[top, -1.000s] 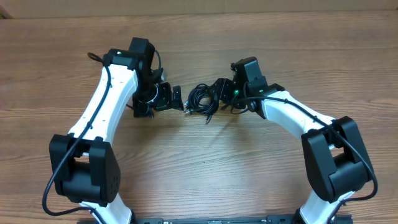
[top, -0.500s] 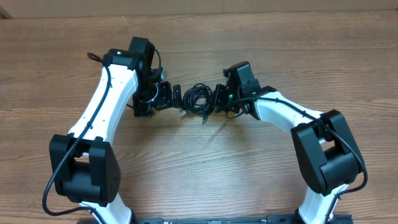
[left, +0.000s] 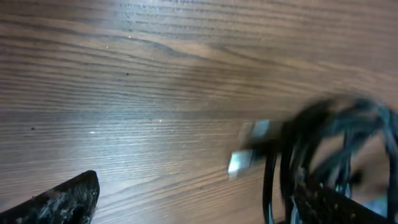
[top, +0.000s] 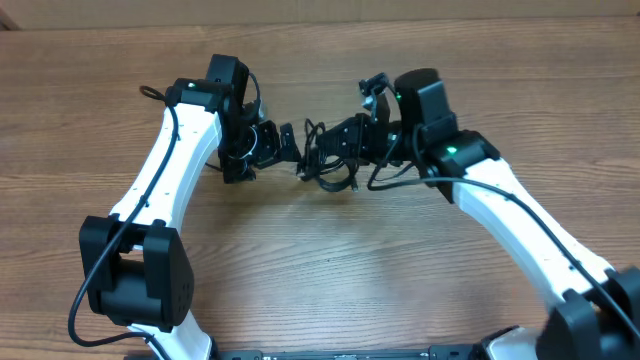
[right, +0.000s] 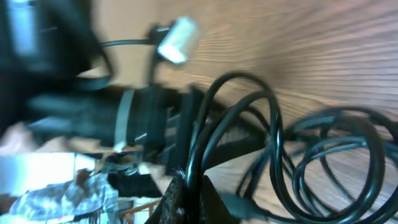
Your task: Untangle cables
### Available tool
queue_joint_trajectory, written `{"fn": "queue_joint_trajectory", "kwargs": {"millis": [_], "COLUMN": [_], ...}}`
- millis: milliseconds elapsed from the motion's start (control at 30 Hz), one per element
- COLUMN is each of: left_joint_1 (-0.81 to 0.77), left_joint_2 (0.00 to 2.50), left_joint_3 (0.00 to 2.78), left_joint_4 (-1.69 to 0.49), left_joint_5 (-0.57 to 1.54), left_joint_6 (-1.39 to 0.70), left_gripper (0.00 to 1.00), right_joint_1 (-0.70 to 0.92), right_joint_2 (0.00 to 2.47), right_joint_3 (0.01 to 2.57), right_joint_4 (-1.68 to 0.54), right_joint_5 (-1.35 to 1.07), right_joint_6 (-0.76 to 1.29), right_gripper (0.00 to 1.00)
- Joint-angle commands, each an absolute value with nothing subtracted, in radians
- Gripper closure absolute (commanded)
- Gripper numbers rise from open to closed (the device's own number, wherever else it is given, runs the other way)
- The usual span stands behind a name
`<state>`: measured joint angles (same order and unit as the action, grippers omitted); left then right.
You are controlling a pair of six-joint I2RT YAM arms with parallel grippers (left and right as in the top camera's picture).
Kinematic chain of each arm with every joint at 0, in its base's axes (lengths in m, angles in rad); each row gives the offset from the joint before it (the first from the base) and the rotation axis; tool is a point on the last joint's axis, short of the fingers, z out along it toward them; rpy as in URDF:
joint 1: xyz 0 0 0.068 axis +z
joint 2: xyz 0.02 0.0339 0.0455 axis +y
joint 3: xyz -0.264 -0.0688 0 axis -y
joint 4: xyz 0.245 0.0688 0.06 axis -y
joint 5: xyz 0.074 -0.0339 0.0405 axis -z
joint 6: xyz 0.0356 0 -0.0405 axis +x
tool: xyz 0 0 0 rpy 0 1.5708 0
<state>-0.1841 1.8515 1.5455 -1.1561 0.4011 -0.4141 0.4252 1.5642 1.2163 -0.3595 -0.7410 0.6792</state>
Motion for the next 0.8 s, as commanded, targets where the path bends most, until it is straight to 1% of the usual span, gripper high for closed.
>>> {"fn": "queue_joint_trajectory", "kwargs": {"millis": [0, 167, 233, 300, 400, 433, 500, 600, 700, 767], "left_joint_1": [-0.197, -0.197, -0.197, -0.196, -0.195, -0.195, -0.194, -0.188, -0.189, -0.192], "left_joint_2": [1.861, 1.861, 1.861, 1.861, 1.861, 1.861, 1.861, 1.861, 1.861, 1.861], "left_joint_3": [1.545, 1.545, 1.545, 1.545, 1.545, 1.545, 1.545, 1.545, 1.545, 1.545], "left_joint_4": [-1.151, -1.154, -1.163, -1.188, -1.209, -1.214, -1.219, -1.227, -1.228, -1.222], "left_joint_5": [0.449, 0.467, 0.433, 0.340, 0.288, 0.288, 0.287, 0.289, 0.307, 0.360], "left_joint_6": [-0.465, -0.440, -0.442, -0.490, -0.518, -0.510, -0.501, -0.501, -0.467, -0.419], "left_gripper": [0.00, 0.01, 0.00, 0.00, 0.00, 0.00, 0.00, 0.00, 0.01, 0.01], "right_joint_1": [0.421, 0.421, 0.419, 0.414, 0.389, 0.381, 0.368, 0.373, 0.373, 0.376], "right_joint_2": [1.485, 1.420, 1.403, 1.385, 1.382, 1.383, 1.385, 1.402, 1.424, 1.448], "right_joint_3": [1.253, 1.253, 1.253, 1.253, 1.253, 1.253, 1.252, 1.251, 1.250, 1.250], "right_joint_4": [-0.343, -0.308, -0.308, -0.308, -0.332, -0.370, -0.555, -0.741, -0.820, -0.856], "right_joint_5": [-0.829, -0.855, -0.860, -0.857, -0.829, -0.778, -0.508, -0.254, -0.226, -0.241], "right_joint_6": [0.701, 0.731, 0.761, 0.763, 0.754, 0.751, 0.751, 0.751, 0.751, 0.751], "right_gripper": [0.96, 0.96, 0.96, 0.96, 0.96, 0.96, 0.96, 0.96, 0.96, 0.96]}}
